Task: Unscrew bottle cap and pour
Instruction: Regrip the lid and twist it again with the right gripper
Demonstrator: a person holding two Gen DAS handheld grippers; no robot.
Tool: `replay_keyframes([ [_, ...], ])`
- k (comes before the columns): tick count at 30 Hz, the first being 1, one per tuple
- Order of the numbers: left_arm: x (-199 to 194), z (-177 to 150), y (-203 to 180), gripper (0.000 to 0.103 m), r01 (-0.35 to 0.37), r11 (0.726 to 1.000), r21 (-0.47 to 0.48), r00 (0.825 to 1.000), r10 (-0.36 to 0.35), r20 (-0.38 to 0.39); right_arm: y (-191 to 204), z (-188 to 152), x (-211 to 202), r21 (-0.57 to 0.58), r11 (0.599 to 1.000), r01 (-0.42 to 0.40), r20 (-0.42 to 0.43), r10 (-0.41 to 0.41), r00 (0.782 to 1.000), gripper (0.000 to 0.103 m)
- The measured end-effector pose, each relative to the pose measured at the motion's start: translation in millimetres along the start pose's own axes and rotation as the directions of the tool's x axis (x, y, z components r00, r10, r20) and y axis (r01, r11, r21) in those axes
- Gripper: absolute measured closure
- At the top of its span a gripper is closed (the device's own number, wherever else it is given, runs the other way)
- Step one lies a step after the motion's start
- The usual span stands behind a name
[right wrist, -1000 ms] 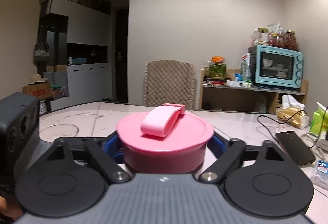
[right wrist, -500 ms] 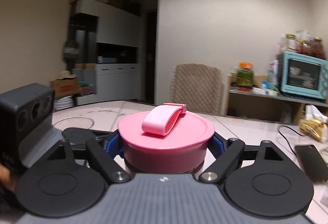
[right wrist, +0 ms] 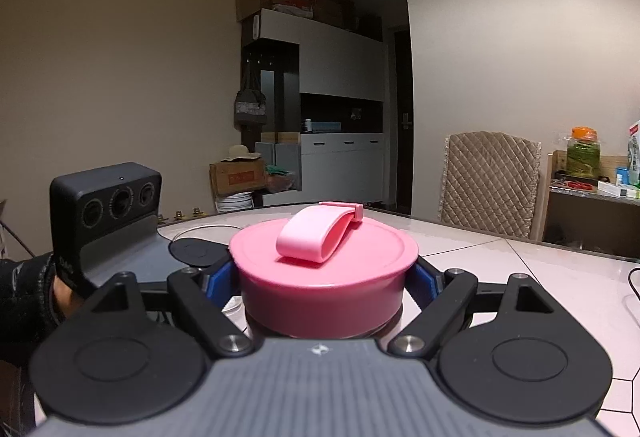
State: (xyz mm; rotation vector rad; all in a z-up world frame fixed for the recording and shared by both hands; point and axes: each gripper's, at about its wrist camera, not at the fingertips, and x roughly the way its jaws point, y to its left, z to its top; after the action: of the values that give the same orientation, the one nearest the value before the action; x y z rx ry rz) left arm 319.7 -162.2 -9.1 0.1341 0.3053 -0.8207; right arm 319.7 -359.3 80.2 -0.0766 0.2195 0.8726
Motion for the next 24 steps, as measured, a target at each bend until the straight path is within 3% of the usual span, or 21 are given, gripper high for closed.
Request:
replay_keyframes([
  [3,1,0,0,0.014,0.000,1.000,0.000,1.000,0.000,0.000,3,3,-1,0.015,1.000,0.020,-0.007,-0.020,1.000,0.016],
  [5,1,0,0,0.014,0.000,1.000,0.000,1.000,0.000,0.000,6,3,-3,0.021,0.999,0.042,-0.010,-0.042,0.999,0.009],
  [8,1,0,0,0.014,0.000,1.000,0.000,1.000,0.000,0.000,15,2,-10,0.015,0.994,0.109,-0.005,-0.109,0.994,0.007],
  [14,1,0,1,0.014,0.000,1.000,0.000,1.000,0.000,0.000,38,4,-18,0.029,0.968,0.251,-0.009,-0.251,0.968,0.005],
  [19,1,0,1,0.013,-0.001,1.000,0.000,1.000,0.001,0.000,58,2,-16,0.057,0.921,0.385,-0.002,-0.386,0.923,0.003],
  [24,1,0,2,0.013,-0.001,1.000,0.000,1.000,0.001,0.000,71,3,-4,0.081,0.902,0.425,0.000,-0.426,0.905,0.003],
])
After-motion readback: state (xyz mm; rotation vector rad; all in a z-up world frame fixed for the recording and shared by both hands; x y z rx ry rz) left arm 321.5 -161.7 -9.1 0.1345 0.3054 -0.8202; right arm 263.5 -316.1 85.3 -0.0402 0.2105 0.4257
